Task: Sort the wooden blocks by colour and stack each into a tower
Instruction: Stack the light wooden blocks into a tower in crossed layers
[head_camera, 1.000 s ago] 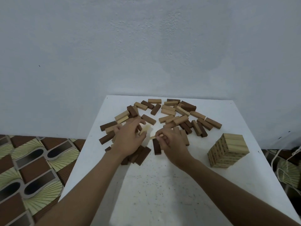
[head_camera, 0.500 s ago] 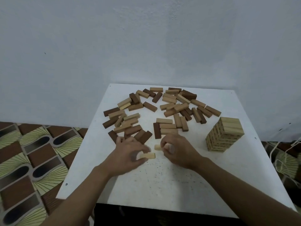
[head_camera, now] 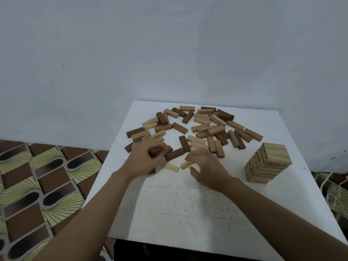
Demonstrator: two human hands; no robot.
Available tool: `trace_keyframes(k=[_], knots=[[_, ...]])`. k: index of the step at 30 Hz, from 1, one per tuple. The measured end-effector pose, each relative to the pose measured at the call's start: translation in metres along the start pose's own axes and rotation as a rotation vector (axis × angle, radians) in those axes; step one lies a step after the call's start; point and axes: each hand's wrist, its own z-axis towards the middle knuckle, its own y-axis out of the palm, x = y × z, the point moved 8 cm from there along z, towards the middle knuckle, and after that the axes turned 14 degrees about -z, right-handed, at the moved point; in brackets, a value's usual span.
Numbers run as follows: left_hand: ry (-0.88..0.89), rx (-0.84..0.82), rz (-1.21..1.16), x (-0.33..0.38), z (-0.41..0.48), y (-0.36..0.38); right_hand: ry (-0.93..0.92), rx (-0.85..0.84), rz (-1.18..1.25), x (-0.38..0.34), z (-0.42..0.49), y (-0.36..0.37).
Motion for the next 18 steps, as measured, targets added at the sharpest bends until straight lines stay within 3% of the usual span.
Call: trace_keyframes(k=[3,8,11,15,18], knots=[[-0.124,0.216,0.148,-0.024,0.028,-0.037,0.006,-0.035,0.021,0.000,0.010,-0.001],[-0.281,-0.013,0.506,-0.061,0.062,-0.030,0.057,-0.065,0.046,-0.001,0.024,0.003],[-0.240,-0.008,0.647,-0.065,0.071,-0.025,0.079,-0.083,0.047,0.001,0.027,0.006],[-0.199,0.146,0.669,-0.061,0.080,-0.026,0.105,-0.129,0.046,0.005,0.030,0.007],[-0.249,0.171,0.594,-0.063,0.086,-0.027,0.075,-0.137,0.001,-0.001,0.030,0.008]])
